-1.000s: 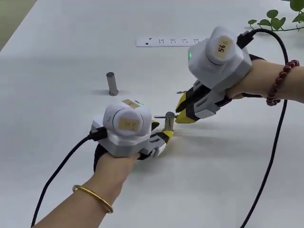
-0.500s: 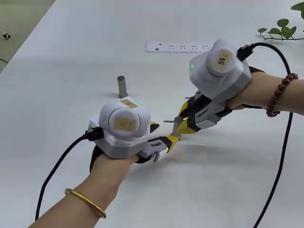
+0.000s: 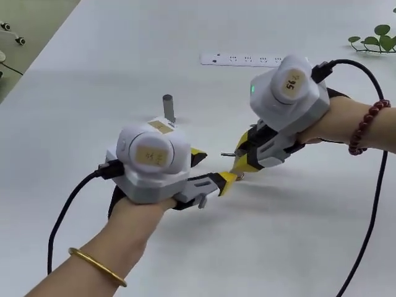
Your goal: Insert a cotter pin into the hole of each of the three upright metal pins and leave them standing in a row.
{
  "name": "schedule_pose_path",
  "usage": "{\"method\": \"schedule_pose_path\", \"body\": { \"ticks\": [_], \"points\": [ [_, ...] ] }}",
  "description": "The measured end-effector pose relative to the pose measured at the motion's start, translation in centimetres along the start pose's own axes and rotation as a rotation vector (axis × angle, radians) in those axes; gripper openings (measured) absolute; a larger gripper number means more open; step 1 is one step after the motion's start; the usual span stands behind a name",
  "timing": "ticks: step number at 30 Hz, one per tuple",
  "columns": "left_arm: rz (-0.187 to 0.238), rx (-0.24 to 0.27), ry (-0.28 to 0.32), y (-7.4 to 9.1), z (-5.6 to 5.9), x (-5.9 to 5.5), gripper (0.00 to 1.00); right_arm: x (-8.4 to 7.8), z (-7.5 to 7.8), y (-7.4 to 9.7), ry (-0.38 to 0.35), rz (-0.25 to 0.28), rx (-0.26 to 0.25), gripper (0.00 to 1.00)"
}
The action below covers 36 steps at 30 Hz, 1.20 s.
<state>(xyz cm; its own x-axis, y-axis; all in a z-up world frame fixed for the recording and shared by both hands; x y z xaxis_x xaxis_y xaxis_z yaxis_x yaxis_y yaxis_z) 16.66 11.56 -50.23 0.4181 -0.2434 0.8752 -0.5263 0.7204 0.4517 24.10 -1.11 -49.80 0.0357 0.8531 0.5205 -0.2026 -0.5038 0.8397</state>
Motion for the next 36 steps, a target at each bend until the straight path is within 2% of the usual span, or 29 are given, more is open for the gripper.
{"method": "schedule_pose_path", "body": {
  "ticks": [3, 13, 19, 25, 31, 36],
  "points": [
    [0.006, 0.001, -0.009, 0.6, 0.2, 0.0, 0.37, -0.1, 0.1, 0.1, -0.014, -0.001, 0.006, 0.09],
    [0.019, 0.004, -0.018, 2.2, 0.3, 0.2, 0.41, -0.2, 0.0, 0.2, 0.004, 0.011, 0.018, 0.09],
    [0.006, -0.011, -0.044, 3.0, 0.2, -0.5, 0.44, 0.0, -0.4, 0.5, 0.026, 0.007, 0.019, 0.08],
    [0.031, -0.005, -0.073, 4.2, -0.1, -0.3, 0.48, 0.0, -0.5, 0.6, 0.015, 0.002, 0.023, 0.08],
    [0.032, -0.003, -0.064, 5.1, -0.4, -0.6, 0.53, 0.0, -0.5, 0.7, 0.02, -0.006, 0.025, 0.08],
    [0.021, 0.007, -0.041, 5.6, -0.7, -1.1, 0.62, 0.3, -0.1, 0.7, 0.021, -0.005, 0.021, 0.08]
  ]
}}
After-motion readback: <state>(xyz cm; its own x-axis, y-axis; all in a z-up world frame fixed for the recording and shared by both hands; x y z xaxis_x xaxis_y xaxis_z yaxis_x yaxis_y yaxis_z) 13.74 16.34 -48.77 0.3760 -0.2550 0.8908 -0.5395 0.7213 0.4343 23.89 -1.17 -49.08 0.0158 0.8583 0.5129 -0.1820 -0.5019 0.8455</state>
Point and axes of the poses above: the centre of the closed fingertips' face, and the gripper's own axes: y roughly backward along the fingers, z roughly to its right, x roughly out of its top, the point moved 9 cm from there along y, roughly backward along the fingers, and after that the axes turned 8 degrees about -x, right-handed, at the moved point
